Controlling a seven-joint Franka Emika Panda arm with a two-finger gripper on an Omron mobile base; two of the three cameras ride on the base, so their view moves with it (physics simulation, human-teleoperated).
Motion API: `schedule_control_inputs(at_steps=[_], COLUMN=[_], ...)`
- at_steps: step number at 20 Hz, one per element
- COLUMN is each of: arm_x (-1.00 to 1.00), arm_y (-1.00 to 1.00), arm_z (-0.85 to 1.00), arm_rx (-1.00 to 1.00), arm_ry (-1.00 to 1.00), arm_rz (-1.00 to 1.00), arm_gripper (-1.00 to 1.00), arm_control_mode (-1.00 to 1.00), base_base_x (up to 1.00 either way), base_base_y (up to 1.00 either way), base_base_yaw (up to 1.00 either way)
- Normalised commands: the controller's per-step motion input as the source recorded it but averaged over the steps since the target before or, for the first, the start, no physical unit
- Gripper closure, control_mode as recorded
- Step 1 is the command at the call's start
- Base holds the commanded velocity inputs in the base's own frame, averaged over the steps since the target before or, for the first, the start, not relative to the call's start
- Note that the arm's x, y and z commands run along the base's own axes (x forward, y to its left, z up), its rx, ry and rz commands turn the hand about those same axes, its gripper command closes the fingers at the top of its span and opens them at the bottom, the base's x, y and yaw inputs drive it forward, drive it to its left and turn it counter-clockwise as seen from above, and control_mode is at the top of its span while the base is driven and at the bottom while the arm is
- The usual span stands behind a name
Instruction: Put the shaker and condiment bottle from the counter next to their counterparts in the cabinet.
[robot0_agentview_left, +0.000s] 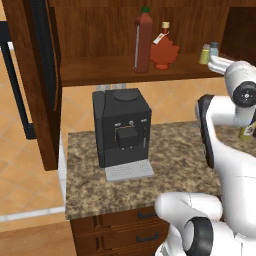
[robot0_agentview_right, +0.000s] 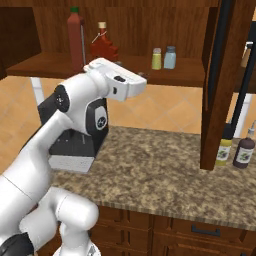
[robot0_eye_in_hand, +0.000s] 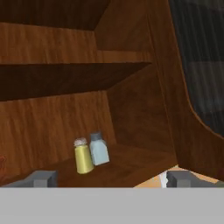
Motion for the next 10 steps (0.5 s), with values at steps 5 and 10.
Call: schedule_control_inputs(at_steps=[5,10], arm_x=[-1.00,-1.00], arm_y=[0.36,0.35], arm_z=[0.00,0.00], arm_rx=[0.00,0.00], arm_ry=[-0.03,0.00], arm_rz=[0.00,0.00], arm_gripper=[-1.00,-1.00], arm_control_mode=[-1.00,-1.00], base_base_x=[0.00,0.00], base_base_y=[0.00,0.00], base_base_yaw=[0.00,0.00])
